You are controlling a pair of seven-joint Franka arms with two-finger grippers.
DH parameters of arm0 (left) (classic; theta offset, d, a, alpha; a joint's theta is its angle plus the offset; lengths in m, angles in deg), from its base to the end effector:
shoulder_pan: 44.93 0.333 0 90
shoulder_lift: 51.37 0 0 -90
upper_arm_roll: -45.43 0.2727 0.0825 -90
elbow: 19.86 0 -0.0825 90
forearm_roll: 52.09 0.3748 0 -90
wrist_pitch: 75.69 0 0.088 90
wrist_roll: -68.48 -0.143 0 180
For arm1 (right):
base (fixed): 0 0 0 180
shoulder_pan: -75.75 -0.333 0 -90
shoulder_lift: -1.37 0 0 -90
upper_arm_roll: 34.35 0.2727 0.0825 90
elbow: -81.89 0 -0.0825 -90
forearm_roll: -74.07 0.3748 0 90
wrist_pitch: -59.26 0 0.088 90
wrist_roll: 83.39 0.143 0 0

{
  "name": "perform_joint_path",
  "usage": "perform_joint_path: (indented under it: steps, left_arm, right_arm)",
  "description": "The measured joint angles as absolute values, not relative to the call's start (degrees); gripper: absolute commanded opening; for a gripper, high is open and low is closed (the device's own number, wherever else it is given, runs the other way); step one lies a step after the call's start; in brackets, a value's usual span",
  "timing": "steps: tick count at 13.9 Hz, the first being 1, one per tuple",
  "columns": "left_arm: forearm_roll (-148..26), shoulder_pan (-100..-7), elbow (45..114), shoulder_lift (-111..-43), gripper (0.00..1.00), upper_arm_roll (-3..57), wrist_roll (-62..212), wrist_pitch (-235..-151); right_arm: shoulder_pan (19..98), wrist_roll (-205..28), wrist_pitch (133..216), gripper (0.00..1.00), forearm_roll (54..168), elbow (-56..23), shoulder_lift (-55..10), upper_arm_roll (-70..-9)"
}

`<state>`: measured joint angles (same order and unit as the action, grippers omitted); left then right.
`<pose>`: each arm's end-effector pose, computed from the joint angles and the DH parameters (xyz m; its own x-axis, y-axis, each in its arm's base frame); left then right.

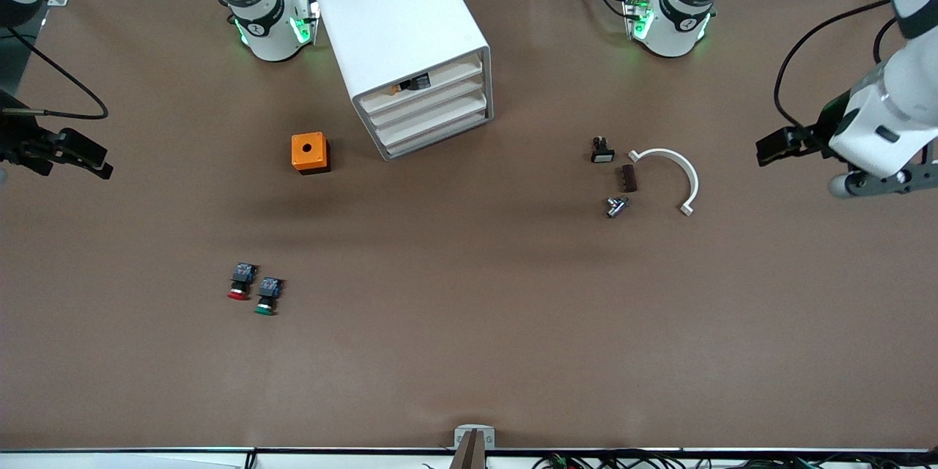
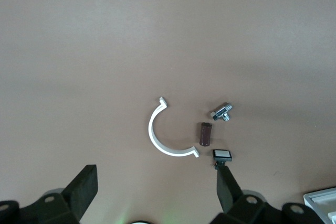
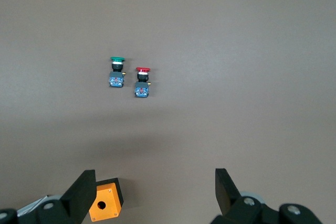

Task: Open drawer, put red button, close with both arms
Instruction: 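Move the right gripper to the red button while the left gripper approaches the cabinet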

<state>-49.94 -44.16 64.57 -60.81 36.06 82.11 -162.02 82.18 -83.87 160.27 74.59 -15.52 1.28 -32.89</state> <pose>0.5689 -0.0748 0.4933 0.9883 0.0899 -0.1229 0.0855 -0.9955 -0.0408 0.5599 -0.0476 0.5011 0.9949 -0.0799 0.0613 -0.0795 -0.9968 -0.0085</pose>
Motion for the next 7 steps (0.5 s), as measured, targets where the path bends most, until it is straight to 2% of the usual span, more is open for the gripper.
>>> perform_joint_path:
  steps: [3, 7]
  left_arm:
    - [-49.94, -46.32, 62.19, -66.11, 1.00, 36.01, 85.16, -163.92]
    - [-49.94, -51.71, 61.14, -71.89, 1.00, 35.86, 102.32, -165.24]
  right_arm:
    - [81.48, -83.88, 162.85, 1.00, 74.84, -15.63, -1.89, -32.62]
    - [79.96, -83.85, 167.49, 1.00, 74.84, -16.17, -9.73, -32.54]
